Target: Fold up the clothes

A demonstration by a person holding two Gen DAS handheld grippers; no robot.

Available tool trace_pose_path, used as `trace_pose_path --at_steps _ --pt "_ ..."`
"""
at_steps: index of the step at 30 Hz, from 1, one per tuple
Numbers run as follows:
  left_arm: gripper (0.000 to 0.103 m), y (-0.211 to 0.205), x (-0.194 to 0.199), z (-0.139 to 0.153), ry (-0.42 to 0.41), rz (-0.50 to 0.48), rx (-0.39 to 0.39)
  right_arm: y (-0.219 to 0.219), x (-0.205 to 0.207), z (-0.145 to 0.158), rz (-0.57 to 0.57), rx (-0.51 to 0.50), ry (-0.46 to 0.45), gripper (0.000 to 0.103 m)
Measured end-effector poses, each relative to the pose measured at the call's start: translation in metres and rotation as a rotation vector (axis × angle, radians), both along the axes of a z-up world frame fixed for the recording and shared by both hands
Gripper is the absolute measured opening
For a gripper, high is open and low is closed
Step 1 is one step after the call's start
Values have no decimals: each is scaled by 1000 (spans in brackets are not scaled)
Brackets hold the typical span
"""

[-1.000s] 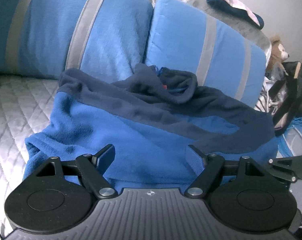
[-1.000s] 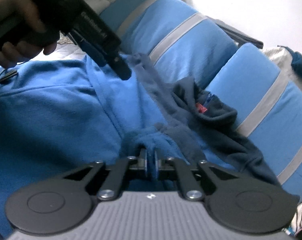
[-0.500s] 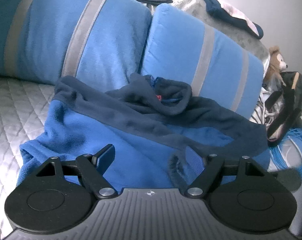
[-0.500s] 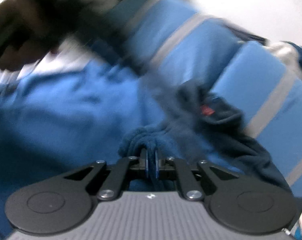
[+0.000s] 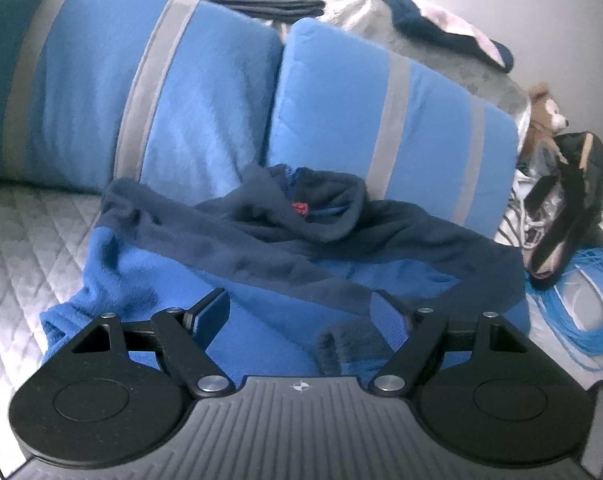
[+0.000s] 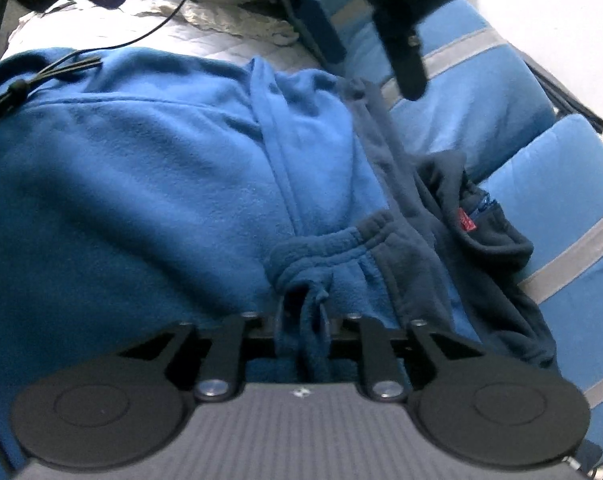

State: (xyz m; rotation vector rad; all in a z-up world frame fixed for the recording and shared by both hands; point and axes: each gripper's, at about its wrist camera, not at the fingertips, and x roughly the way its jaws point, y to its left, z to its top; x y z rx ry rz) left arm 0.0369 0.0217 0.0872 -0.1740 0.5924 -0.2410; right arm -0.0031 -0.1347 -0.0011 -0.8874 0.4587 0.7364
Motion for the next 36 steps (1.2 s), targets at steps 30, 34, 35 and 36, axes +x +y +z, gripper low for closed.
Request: trace_pose_path --at_steps 30,34,35,36 --pt "78 40 -13 -13 147 42 -177 6 -24 -1 66 -28 -173 90" --pt "78 38 -15 -22 166 10 -196 8 -33 -3 88 -68 -222 90" --pt "78 37 -14 -25 167 0 -196 8 -34 -3 89 -73 -233 90" --pt "79 36 -13 -28 173 -4 -191 8 -35 -4 90 -78 -244 90"
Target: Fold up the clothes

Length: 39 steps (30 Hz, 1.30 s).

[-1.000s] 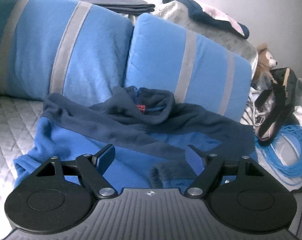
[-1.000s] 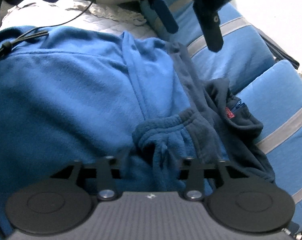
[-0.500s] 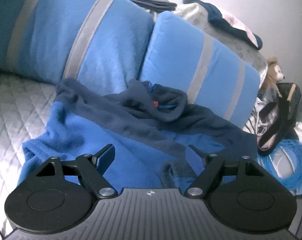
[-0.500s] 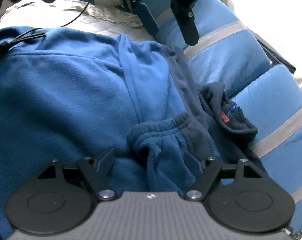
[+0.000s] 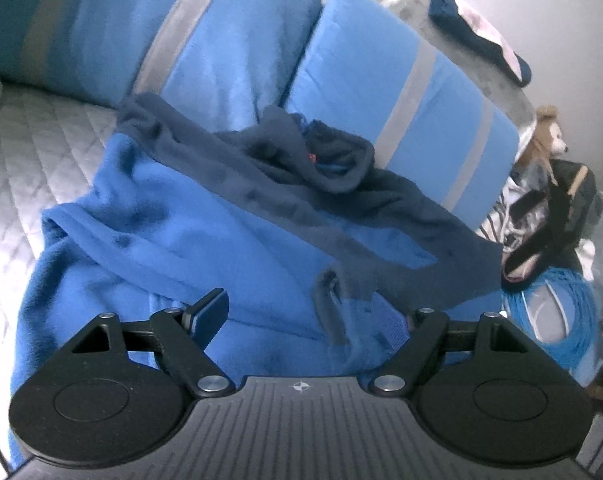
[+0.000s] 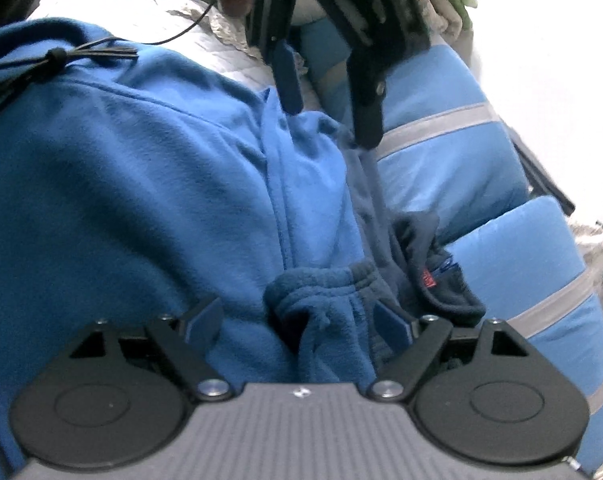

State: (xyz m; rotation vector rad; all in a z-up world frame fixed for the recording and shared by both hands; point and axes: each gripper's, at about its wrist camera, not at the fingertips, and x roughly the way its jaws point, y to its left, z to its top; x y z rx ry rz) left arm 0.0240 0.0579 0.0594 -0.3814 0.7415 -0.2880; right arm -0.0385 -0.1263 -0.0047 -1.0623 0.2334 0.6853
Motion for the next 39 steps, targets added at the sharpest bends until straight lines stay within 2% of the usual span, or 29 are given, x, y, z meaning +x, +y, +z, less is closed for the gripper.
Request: trace_pose_path --at_steps 4,7,9,13,15,16,17,18,19,25,29,31,33,39 --pt "79 -4 4 -13 29 -16 12 -1 0 -1 -17 -5 -9 88" --pt "79 -5 4 -17 48 -26 -7 1 0 -3 -17 -27 -27 78" --pt "79 -6 5 -18 60 -27 -30 3 1 -4 -17 -42 -28 75" --pt "79 -7 9 -18 82 -20 -106 4 10 -3 -33 -38 7 62" --pt "79 -8 12 -17 86 -18 -132 6 17 -7 -32 -81 -18 56" --pt "79 -10 13 -17 87 -18 -140 8 20 -10 -33 -108 -32 50" --pt "79 -11 14 -17 88 -18 -154 9 22 -11 -40 -104 -29 38" --pt "79 -12 14 -18 90 -19 -169 10 24 -11 -47 -100 -26 31" --pt "79 -13 15 -18 92 -20 -183 11 26 -11 -55 -91 -21 13" --pt "79 -12 24 -29 145 -1 -359 6 26 18 -145 105 -7 9" --pt "79 -15 37 -53 274 11 -528 4 28 24 -169 148 35 9" --pt "79 -20 44 -66 351 3 -616 3 26 24 -163 141 25 9" --pt "79 -26 48 -74 391 -2 -662 2 24 25 -158 141 19 10" --pt "78 -36 56 -85 448 48 -711 0 13 22 -106 86 -11 10"
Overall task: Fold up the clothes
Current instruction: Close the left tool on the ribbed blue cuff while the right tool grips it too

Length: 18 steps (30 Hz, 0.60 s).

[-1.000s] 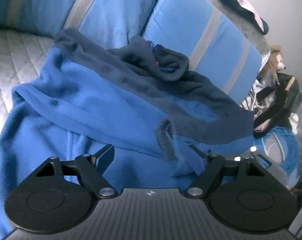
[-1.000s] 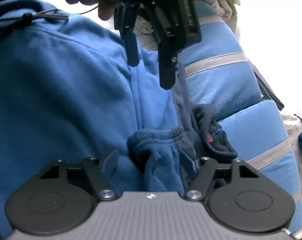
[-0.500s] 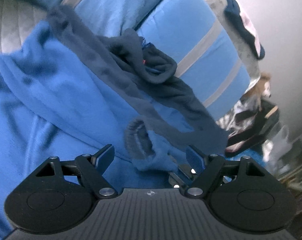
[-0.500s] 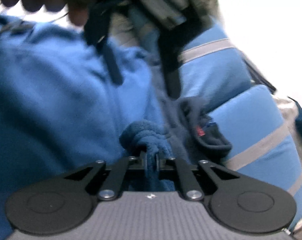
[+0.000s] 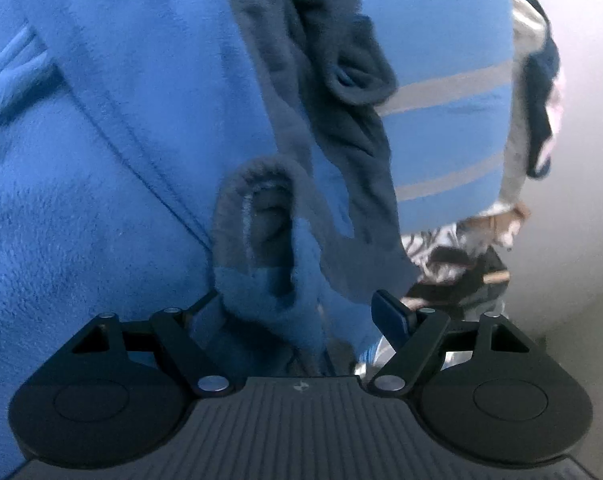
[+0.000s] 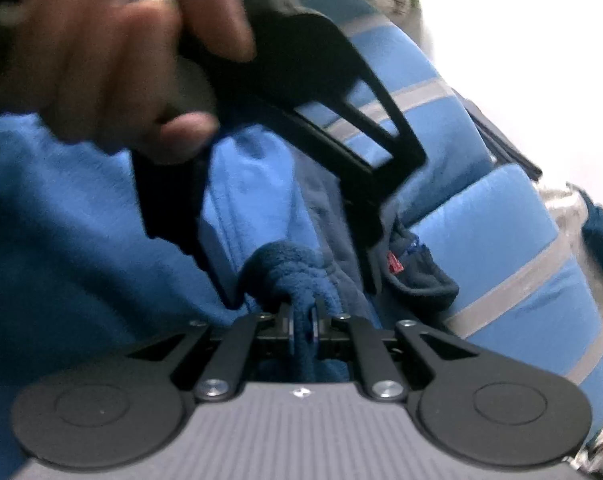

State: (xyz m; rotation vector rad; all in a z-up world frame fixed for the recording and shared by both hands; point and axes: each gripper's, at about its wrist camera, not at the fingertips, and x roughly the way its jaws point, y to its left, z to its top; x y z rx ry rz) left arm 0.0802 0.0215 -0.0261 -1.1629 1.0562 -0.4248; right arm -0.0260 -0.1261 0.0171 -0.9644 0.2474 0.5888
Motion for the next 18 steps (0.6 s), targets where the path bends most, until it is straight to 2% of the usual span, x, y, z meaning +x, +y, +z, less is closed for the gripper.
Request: trace_pose_path --at_steps 7,11,14,15,17,18 --pt "76 0 4 -9 38 52 27 -4 -19 -12 89 -99 -12 10" --pt "52 4 3 -11 49 57 66 -4 -18 -14 116 -125 -12 11" --pt "28 5 2 -8 22 51 90 -5 -17 -16 121 -131 1 14" --pt "23 5 1 -6 8 48 101 -5 -17 -17 121 -132 5 14" --pt "19 4 0 3 -44 42 124 -5 -19 -16 118 -126 7 41" --pt "19 3 -2 7 -74 36 136 -4 -20 -15 113 -114 10 47"
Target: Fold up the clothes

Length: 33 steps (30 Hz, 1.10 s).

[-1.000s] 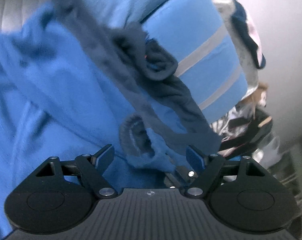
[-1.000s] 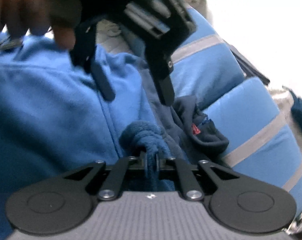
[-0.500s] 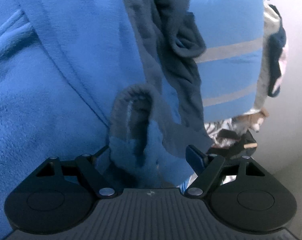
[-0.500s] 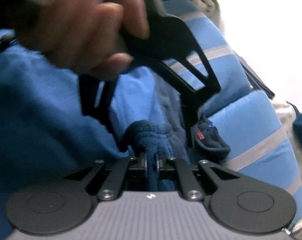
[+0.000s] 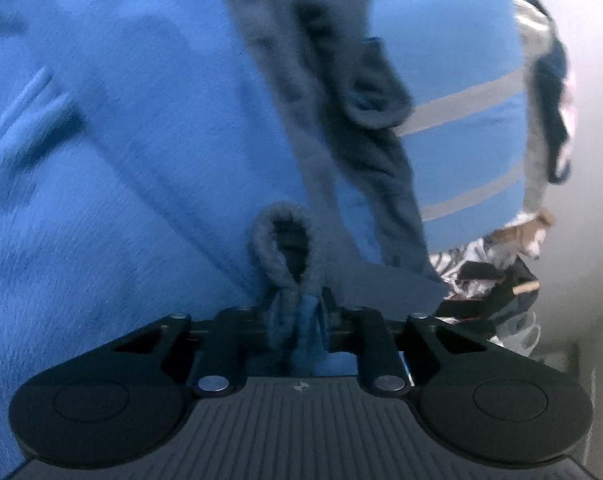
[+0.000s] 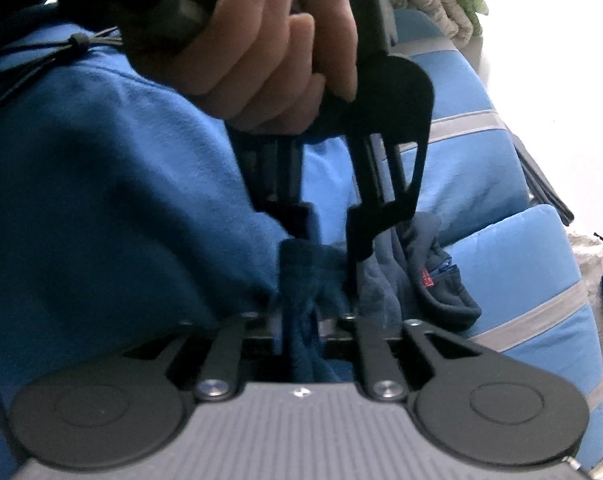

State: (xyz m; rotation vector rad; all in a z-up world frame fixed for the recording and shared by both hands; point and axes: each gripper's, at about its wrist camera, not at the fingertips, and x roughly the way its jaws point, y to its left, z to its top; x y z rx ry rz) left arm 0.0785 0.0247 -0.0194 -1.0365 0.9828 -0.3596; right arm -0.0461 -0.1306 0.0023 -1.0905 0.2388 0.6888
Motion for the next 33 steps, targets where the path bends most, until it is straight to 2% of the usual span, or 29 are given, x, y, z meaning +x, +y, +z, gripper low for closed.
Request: trace_pose_path --at_steps 2,3,10,12,13,14,15,18,19,21,23,24,30,33 --pt "18 -3 -2 10 -65 -18 38 -1 -1 5 2 46 30 66" --pt "18 -5 -3 15 -96 -26 61 -1 0 9 -2 77 49 68" --pt "18 -21 -14 40 -254 -94 251 -9 15 32 -65 272 185 65" --pt "18 -26 -17 44 -287 -114 301 -10 17 35 -71 299 194 58" --pt "18 -28 -19 46 -301 -124 324 -11 17 35 -77 305 197 50" --pt "18 -30 -21 48 -316 -133 347 -10 19 35 -88 306 198 30" --pt "18 -32 -22 50 -330 -143 370 -10 21 34 -98 306 198 22" --pt "19 -31 -21 48 -303 -136 360 -11 22 34 -103 315 191 18" --pt "21 -28 -18 46 -272 -126 338 -10 20 33 -102 310 170 17" --pt "46 -20 -13 41 -207 -106 293 -6 15 31 -90 279 112 16" --pt "60 -11 -10 36 -158 -77 244 -4 11 29 -86 259 61 16" --pt "64 -8 -9 33 -140 -66 219 -3 9 28 -86 252 40 16" --pt "64 -5 -3 14 -20 -87 48 1 -1 23 -65 205 -51 16" --pt "64 -6 -1 5 22 -77 -25 3 -3 21 -52 189 -58 16"
